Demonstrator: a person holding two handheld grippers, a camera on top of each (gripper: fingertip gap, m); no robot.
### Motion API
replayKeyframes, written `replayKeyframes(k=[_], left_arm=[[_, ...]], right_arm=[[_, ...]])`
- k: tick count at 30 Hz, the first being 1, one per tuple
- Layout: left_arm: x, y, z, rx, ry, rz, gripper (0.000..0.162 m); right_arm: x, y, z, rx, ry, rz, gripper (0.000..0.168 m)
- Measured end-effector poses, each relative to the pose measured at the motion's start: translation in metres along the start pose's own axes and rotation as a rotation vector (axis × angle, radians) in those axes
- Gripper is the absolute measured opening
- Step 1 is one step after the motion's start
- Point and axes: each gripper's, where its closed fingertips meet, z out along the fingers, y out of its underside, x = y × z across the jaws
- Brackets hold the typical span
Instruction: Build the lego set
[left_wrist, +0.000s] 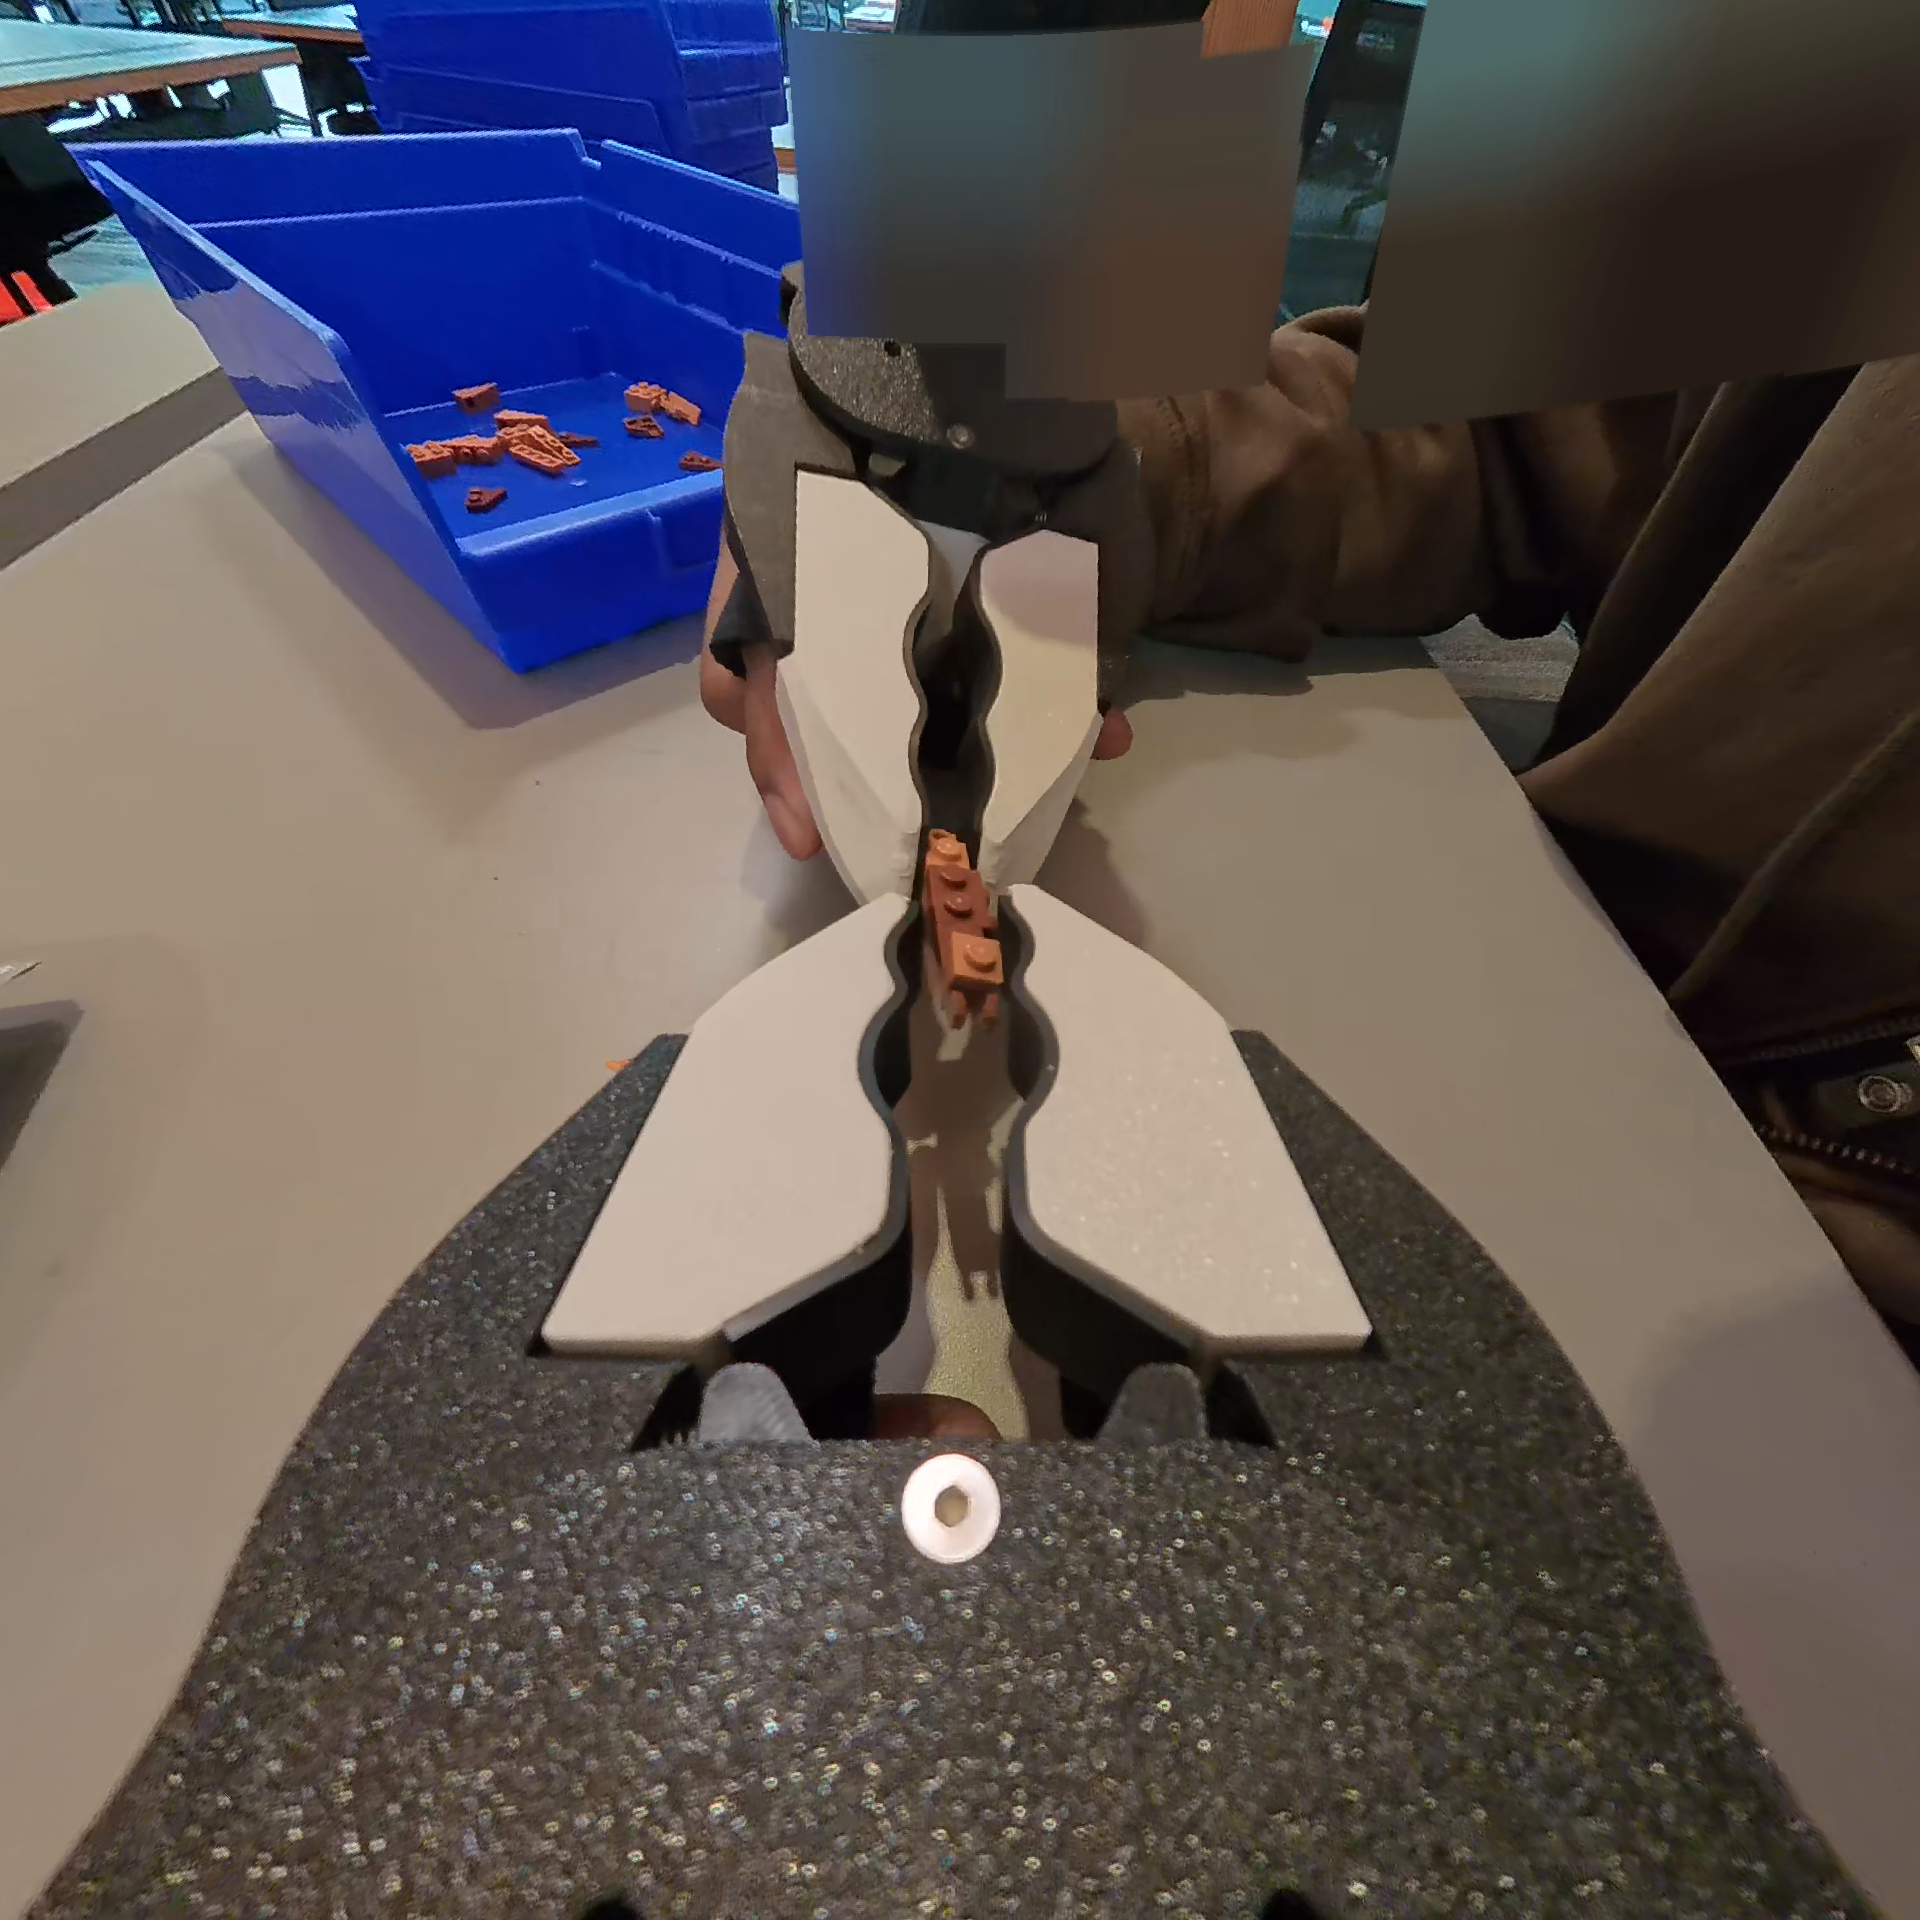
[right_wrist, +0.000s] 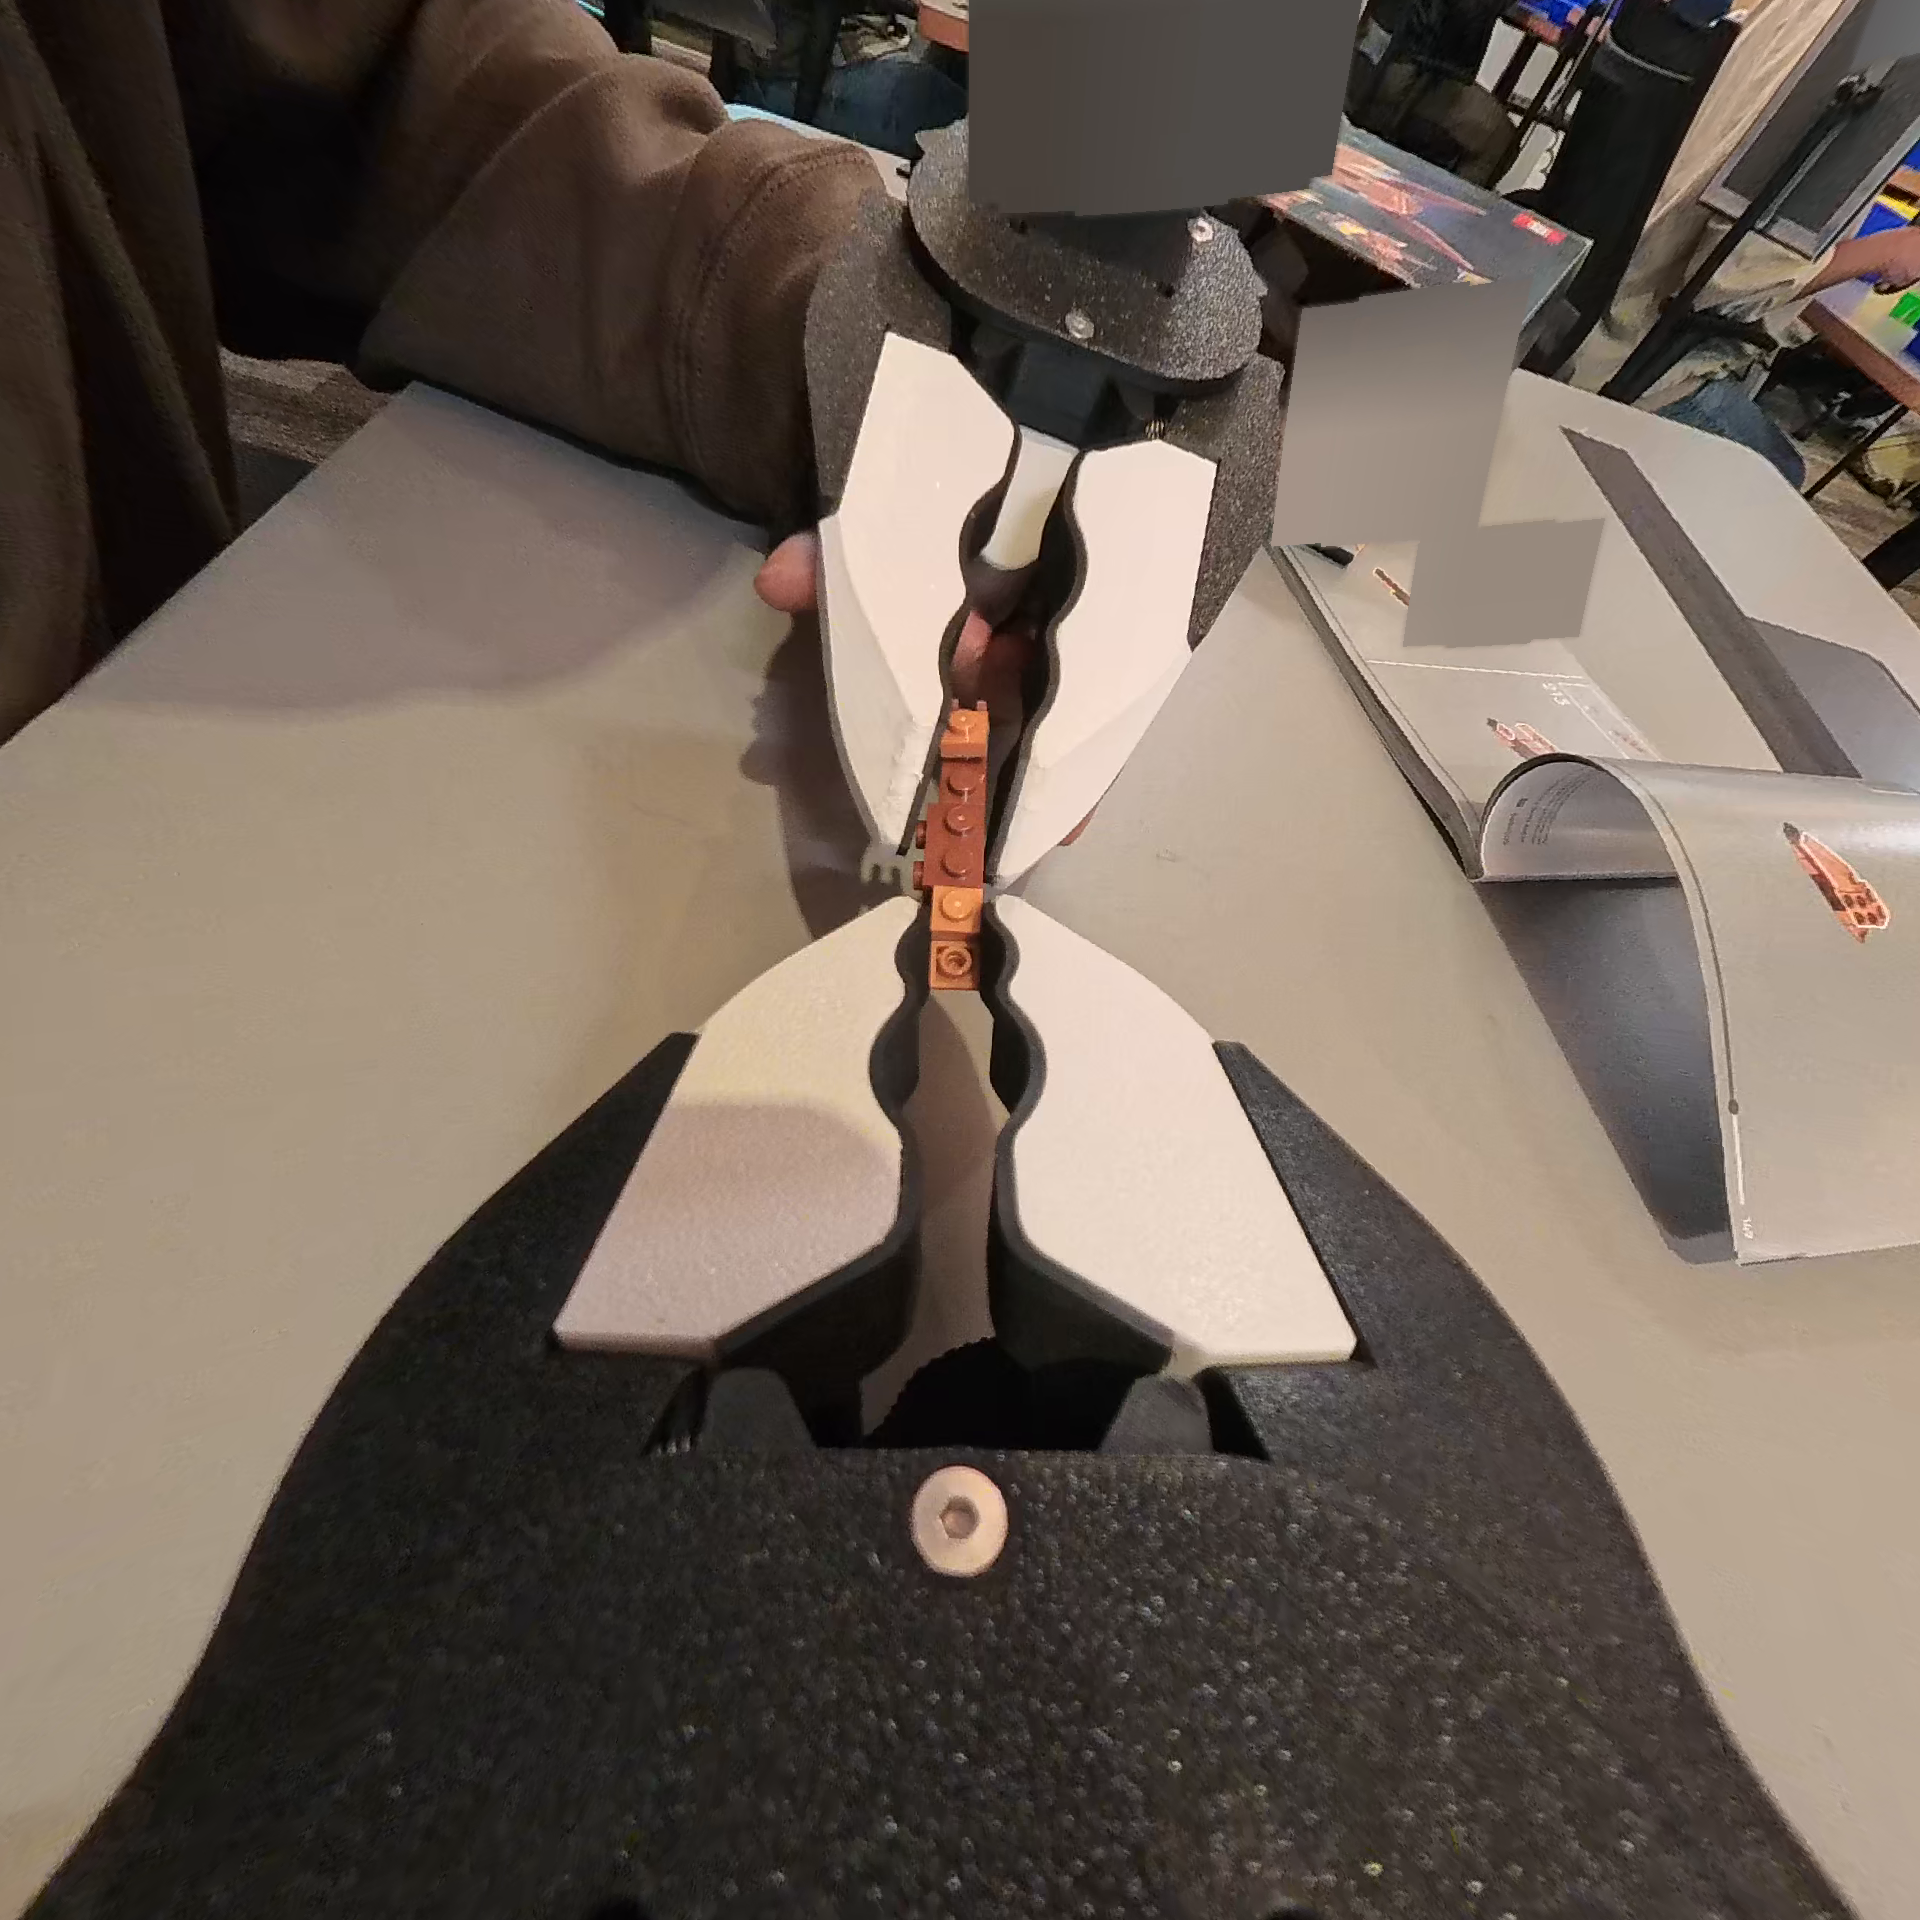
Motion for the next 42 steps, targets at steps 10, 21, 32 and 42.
replayKeyframes(k=[10,21,32,42], left_arm=[[-0.001,-0.001,-0.001,0.012,0.0,-0.008,0.015],[-0.006,-0.006,-0.003,0.047,-0.027,-0.015,0.032],[-0.046,0.0,-0.024,-0.114,-0.421,0.546,0.051],[-0.059,-0.006,-0.023,-0.266,-0.703,0.992,0.039]], right_arm=[[0.001,0.0,-0.001,0.002,0.002,0.016,0.008],[0.008,0.004,-0.002,-0.026,0.032,0.045,0.008],[0.031,0.018,-0.008,-0.109,0.117,0.192,0.008],[0.042,0.016,-0.007,-0.155,0.193,0.247,0.008]])
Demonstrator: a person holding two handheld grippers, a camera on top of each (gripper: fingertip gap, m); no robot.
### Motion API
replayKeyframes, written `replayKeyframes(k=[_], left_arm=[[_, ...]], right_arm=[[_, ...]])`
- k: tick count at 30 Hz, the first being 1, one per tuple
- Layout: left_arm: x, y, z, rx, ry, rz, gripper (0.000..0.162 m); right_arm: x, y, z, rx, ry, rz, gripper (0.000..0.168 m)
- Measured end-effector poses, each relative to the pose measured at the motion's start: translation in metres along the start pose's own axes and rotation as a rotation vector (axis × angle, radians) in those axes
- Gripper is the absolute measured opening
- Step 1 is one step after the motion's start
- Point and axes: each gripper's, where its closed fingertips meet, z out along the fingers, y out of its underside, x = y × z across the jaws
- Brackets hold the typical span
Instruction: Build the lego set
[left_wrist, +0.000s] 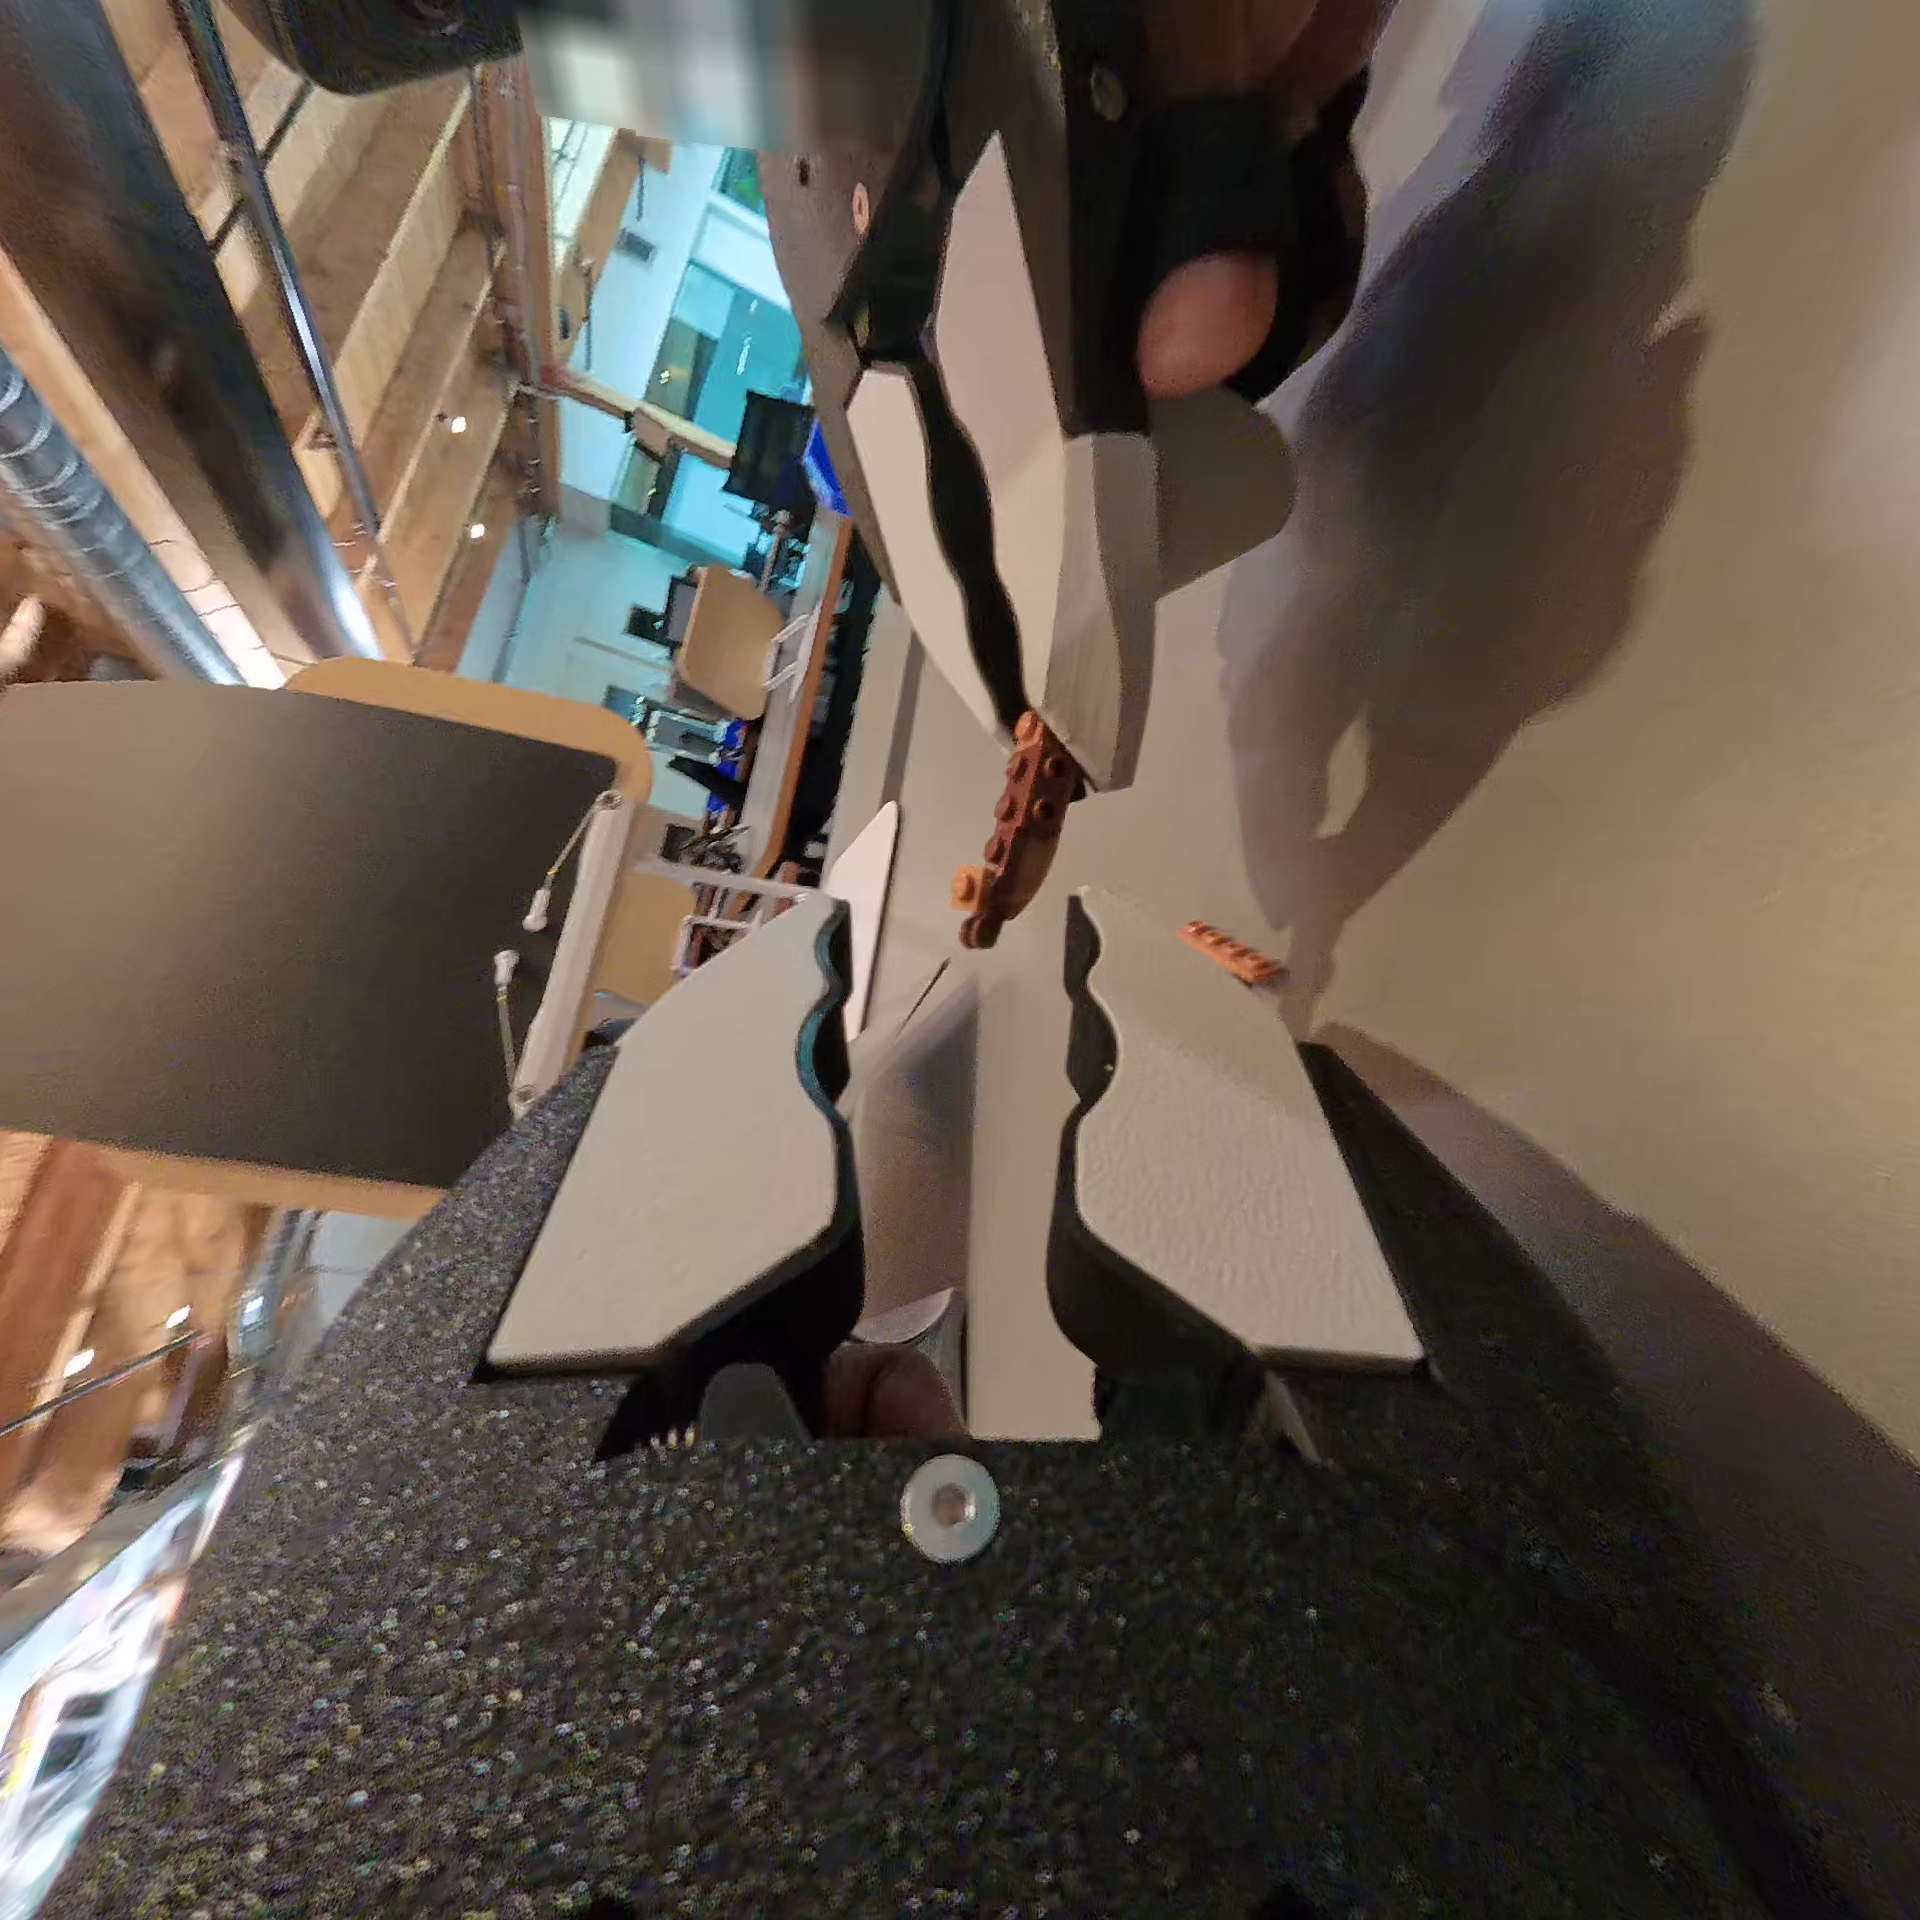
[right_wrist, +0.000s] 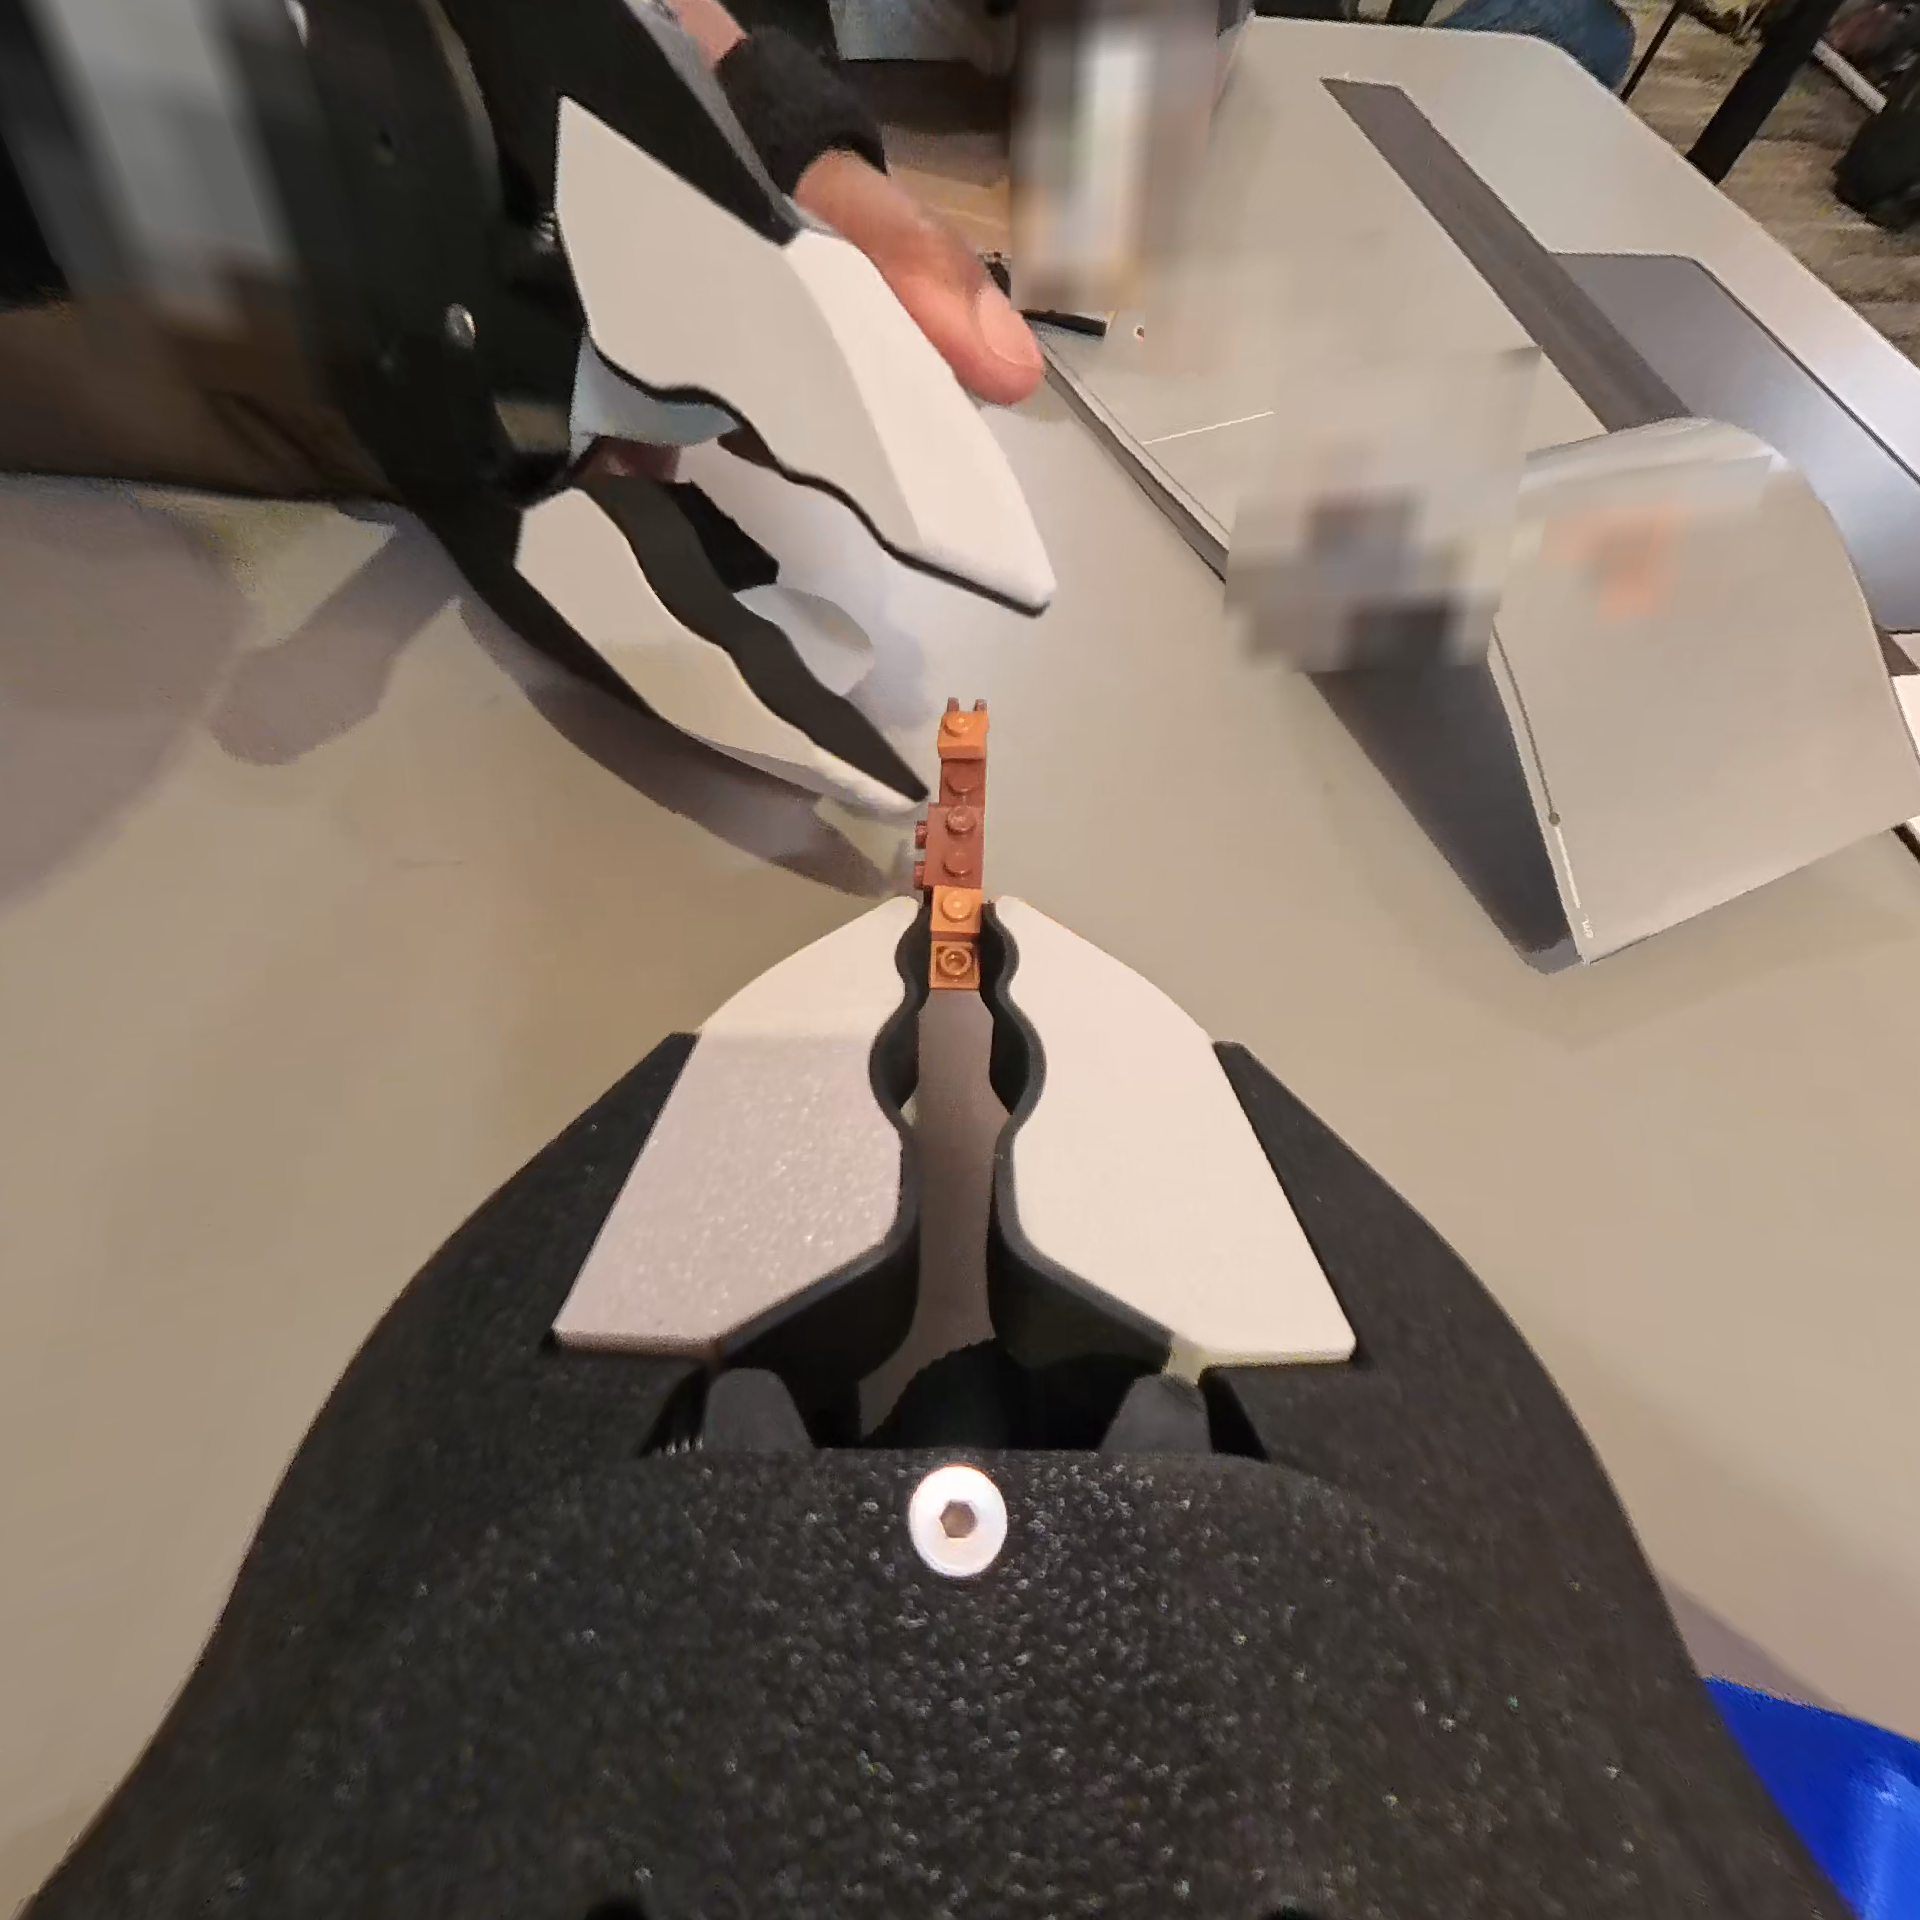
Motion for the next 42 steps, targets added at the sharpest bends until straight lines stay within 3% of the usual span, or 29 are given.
replayKeyframes(k=[17,42], left_arm=[[-0.006,0.001,0.004,-0.063,-0.1,0.186,0.018],[-0.006,0.009,0.003,-0.168,-0.084,0.236,0.014]], right_arm=[[-0.002,-0.013,0.001,0.015,0.027,0.025,0.008],[-0.001,-0.02,0.003,0.0,0.104,-0.014,0.008]])
